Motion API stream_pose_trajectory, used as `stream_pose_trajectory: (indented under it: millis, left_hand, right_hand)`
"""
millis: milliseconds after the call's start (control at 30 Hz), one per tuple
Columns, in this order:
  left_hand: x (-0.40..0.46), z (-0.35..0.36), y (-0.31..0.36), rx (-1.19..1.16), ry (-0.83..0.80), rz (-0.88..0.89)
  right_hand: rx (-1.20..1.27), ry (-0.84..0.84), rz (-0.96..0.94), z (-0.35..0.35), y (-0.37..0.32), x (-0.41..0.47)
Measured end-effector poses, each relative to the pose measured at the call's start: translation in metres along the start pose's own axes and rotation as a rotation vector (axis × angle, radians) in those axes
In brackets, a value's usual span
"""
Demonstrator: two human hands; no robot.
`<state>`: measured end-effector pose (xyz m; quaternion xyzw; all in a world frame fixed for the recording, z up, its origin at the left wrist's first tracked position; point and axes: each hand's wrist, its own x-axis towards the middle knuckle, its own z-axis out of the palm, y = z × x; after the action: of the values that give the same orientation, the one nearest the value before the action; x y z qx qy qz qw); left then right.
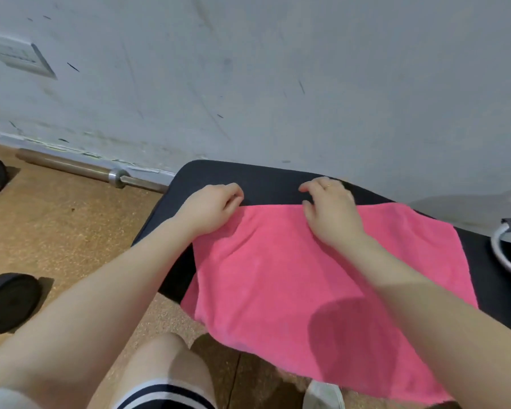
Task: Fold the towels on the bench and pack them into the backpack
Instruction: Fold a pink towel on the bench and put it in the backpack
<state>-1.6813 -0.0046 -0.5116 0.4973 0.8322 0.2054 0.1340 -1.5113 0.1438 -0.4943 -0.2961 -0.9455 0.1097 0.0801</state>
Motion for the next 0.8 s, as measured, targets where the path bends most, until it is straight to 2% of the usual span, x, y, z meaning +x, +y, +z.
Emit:
stream_pose_trajectory:
  millis: [67, 133, 300, 400, 467, 533, 567, 700, 800]
  left_hand:
    - [-0.017, -0.011, -0.016, -0.006, 0.041, -0.029]
    - [-0.035, -0.018, -0.027, -0.011, 0.087, -0.046]
    - [-0.075, -0.022, -0.036, -0.061, 0.233, -0.180]
    - [-0.089, -0.014, -0.037, -0.042, 0.170, -0.249]
    - [-0.093, -0.008, -0.036, -0.017, 0.105, -0.263]
    - [-0.093, -0.002, -0.032, 0.006, 0.060, -0.276]
    - [-0.092, 0.002, -0.030, 0.005, 0.058, -0.274]
    - [-0.083, 0.014, -0.018, -0.085, 0.050, -0.232]
    - [-0.080, 0.014, -0.009, -0.226, 0.047, -0.204]
  right_hand:
    - [0.092, -0.119, -0.159, 0.008, -0.047, 0.002]
    - [0.116, -0.215, -0.228, 0.021, -0.084, 0.006]
    - [0.147, -0.291, -0.161, 0.054, -0.127, 0.020]
    - [0.067, -0.344, -0.155, 0.053, -0.135, 0.024]
    - [-0.002, -0.307, -0.216, 0.046, -0.140, 0.029]
    - [0.028, -0.273, -0.252, 0.038, -0.139, 0.036]
    - [0.116, -0.272, -0.230, 0.035, -0.136, 0.041]
    - [0.814, -0.289, -0.048, 0.016, -0.110, 0.057]
    - [0.966, -0.190, 0.029, 0.010, -0.093, 0.068]
